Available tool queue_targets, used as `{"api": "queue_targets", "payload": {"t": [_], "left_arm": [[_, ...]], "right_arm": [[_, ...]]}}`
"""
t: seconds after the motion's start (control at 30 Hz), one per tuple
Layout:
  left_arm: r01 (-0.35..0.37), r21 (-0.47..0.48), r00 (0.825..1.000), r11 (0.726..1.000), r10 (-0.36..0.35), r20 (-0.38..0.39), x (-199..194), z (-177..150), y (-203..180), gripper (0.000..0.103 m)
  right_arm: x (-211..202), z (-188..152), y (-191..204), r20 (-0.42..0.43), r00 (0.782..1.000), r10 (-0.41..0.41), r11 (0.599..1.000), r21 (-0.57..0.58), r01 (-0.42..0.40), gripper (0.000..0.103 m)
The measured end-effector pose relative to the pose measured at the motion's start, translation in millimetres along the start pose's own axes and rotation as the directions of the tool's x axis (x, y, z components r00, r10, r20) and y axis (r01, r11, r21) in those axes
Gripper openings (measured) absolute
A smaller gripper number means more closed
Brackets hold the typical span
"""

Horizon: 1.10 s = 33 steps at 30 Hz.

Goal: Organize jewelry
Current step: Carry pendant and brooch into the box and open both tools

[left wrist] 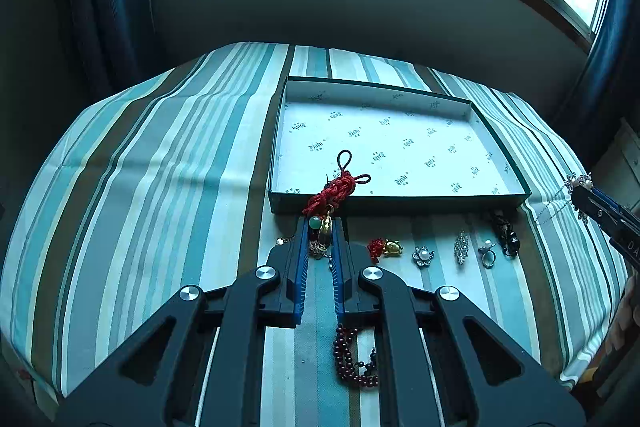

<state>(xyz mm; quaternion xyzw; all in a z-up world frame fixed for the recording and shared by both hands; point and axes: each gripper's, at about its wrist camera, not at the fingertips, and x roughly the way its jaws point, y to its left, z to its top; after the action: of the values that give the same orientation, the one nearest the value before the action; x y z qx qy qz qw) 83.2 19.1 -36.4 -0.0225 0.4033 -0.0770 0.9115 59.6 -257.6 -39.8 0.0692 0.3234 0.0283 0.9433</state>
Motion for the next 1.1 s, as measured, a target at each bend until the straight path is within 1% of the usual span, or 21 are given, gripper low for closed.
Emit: {"api": "queue_targets", "payload": {"t": [0.17, 0.23, 0.37, 0.47, 0.67, 0.8, 1.0, 1.1], "left_arm": [[0.019, 0.007, 0.999, 1.0, -0.019, 0.029, 11.9, 25.3, -8.6, 0.011], [0.015, 0.009, 0.999, 1.0, -0.015, 0.035, 20.0, 34.6, -10.7, 0.011], [0.011, 0.01, 0.999, 1.0, -0.011, 0.038, 40.5, 50.5, -13.6, 0.011], [0.015, 0.014, 0.999, 1.0, -0.015, 0.033, 56.8, 57.5, -15.9, 0.011], [0.021, 0.024, 0.999, 1.0, -0.02, -0.026, 95.9, 54.0, -18.6, 0.011], [0.022, 0.036, 0.997, 0.999, -0.019, -0.072, 117.9, 45.2, -21.0, 0.011], [0.025, 0.031, 0.993, 0.999, -0.022, -0.119, 139.0, 38.1, -18.3, 0.011], [0.018, 0.049, 0.993, 0.999, -0.012, -0.114, 141.4, 36.6, -20.9, 0.011]], "right_arm": [[17.1, 24.2, -2.5, 0.028, 1.0, 0.002, 1.0, 0.01, -0.002, 0.034], [25.9, 32.0, -3.6, 0.031, 1.0, 0.002, 1.0, 0.012, -0.003, 0.034], [45.4, 42.1, -5.2, 0.031, 1.0, 0.0, 1.0, 0.016, 0.0, 0.034], [66.4, 43.4, -8.2, 0.003, 1.0, -0.006, 1.0, 0.019, 0.006, 0.035], [109.8, 26.7, -16.0, -0.106, 0.994, -0.015, 0.999, 0.031, 0.019, 0.035], [126.6, 13.2, -19.2, -0.161, 0.987, -0.023, 0.999, 0.036, 0.03, 0.035], [136.5, 7.0, -22.3, -0.188, 0.981, -0.055, 0.998, 0.025, 0.061, 0.035], [140.3, 4.6, -23.7, -0.2, 0.978, -0.058, 0.997, 0.029, 0.065, 0.035]]}}
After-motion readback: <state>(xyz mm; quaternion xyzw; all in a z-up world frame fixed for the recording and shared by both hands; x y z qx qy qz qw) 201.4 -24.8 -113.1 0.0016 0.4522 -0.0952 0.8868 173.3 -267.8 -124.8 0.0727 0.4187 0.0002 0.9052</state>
